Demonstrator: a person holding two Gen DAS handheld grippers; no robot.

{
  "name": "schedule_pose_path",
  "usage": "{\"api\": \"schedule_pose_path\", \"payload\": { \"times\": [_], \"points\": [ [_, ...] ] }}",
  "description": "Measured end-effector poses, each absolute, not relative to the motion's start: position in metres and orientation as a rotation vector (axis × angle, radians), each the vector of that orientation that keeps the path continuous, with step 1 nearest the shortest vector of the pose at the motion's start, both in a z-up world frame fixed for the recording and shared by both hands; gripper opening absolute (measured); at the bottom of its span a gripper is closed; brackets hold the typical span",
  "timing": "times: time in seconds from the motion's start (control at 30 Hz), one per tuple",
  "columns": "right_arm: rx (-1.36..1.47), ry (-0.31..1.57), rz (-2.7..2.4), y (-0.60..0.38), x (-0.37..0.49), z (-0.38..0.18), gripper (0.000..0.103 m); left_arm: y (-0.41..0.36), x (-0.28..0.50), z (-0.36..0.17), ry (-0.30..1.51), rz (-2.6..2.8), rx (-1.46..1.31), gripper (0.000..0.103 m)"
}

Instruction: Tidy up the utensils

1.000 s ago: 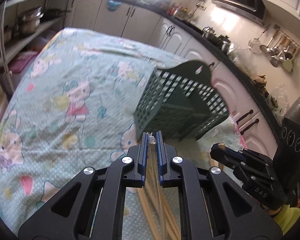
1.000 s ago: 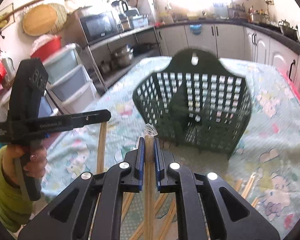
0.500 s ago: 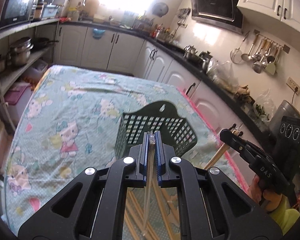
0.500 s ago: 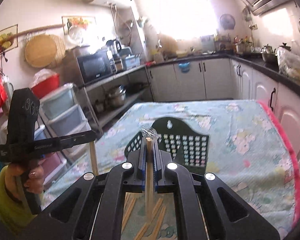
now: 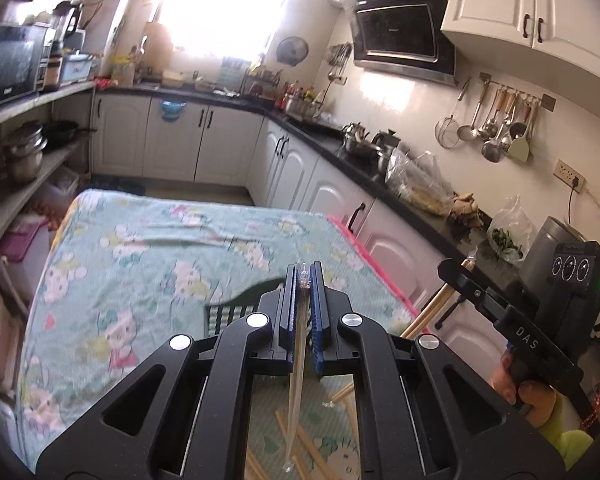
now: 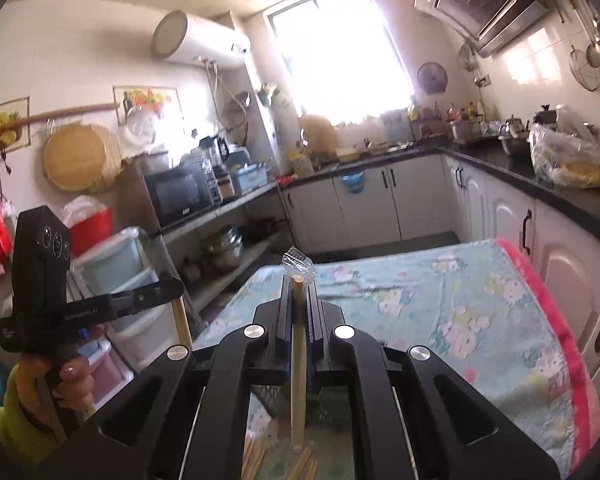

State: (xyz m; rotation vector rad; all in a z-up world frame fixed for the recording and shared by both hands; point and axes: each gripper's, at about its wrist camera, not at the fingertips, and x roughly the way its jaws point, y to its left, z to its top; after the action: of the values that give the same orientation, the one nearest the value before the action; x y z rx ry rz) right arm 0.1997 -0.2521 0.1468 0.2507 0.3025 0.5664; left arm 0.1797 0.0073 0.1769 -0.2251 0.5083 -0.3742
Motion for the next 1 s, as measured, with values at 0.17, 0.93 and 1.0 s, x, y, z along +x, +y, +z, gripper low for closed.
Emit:
{"api": "schedule_pose_path", "payload": {
  "times": [0.17,0.93,1.0],
  "points": [
    [0.274,0.238,0.53,-0.265,0.205,0.165,0.006,-0.001,0.189,0.196,0.452,-0.364,-0.208,0.003],
    [0.276,0.211,0.41,-0.266,0.249,0.153,0.006,-0.003,0.231,0.205,0.228,-0.199,-0.137,0.003],
    [0.286,0.226,0.408,-0.265,0.253,0.148,0.006,-0.002,0.234,0.196,0.226,-0.194,-0.141,0.003]
  ]
}}
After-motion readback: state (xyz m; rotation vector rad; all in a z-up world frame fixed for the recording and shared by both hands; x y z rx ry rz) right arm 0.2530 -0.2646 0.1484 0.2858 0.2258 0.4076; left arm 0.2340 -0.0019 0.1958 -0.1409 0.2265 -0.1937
